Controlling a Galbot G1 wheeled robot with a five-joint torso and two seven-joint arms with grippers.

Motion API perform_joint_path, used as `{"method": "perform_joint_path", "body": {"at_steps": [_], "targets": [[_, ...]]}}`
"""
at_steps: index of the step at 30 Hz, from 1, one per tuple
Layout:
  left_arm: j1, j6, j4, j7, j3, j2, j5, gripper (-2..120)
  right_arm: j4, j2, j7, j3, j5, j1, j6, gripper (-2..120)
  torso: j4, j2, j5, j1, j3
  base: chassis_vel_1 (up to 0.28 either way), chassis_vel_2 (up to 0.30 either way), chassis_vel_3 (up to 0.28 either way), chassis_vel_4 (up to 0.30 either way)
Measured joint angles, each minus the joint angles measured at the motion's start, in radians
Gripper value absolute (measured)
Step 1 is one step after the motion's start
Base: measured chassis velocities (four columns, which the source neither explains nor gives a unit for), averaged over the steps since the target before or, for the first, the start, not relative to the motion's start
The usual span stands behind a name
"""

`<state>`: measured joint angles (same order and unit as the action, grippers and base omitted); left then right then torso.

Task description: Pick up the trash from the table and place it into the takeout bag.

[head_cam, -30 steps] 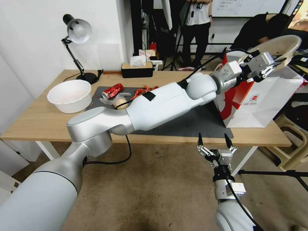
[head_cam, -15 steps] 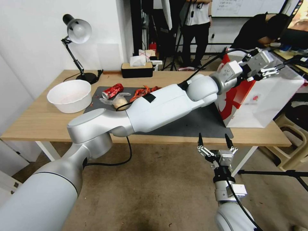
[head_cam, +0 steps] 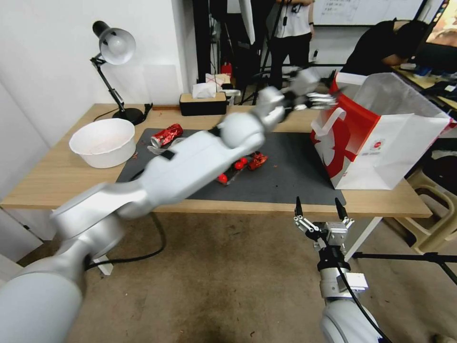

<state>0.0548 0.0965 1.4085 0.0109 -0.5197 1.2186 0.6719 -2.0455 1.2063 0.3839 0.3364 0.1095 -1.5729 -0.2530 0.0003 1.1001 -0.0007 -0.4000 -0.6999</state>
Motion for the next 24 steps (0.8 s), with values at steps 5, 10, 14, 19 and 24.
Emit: {"method": "perform_joint_path", "body": {"at_steps": [5,10,14,19,24], "targets": [[0.116,-0.013,0.099,0.000,0.085,-0.136,0.003,100,0.006,-0.002,0.000,-0.005,0.000,0.001,0.001,100,-0.0001,0.000,0.0001,0.000,0.000,0.000,0.000,0.000,0.000],[0.231,-0.029,0.186,-0.002,0.175,-0.231,0.005,100,0.006,-0.002,0.000,-0.008,-0.001,-0.001,0.001,100,-0.0005,0.000,0.0003,0.000,0.000,0.000,0.000,0.000,0.000],[0.382,-0.047,0.284,-0.010,0.307,-0.319,-0.013,100,0.005,-0.002,-0.001,-0.009,-0.002,-0.006,0.001,100,-0.0002,0.000,0.0006,0.000,0.000,0.000,0.000,0.000,0.000],[0.511,-0.060,0.358,-0.021,0.404,-0.362,-0.036,100,0.002,-0.003,-0.001,-0.009,-0.003,-0.009,0.001,100,-0.0002,0.000,0.0006,0.000,0.000,0.000,0.000,0.000,0.000],[0.793,-0.072,0.493,-0.047,0.647,-0.377,-0.100,100,0.000,-0.003,-0.001,-0.009,-0.005,-0.021,-0.002,100,-0.0005,0.000,0.0008,0.000,0.000,0.000,0.000,0.000,0.000]]}}
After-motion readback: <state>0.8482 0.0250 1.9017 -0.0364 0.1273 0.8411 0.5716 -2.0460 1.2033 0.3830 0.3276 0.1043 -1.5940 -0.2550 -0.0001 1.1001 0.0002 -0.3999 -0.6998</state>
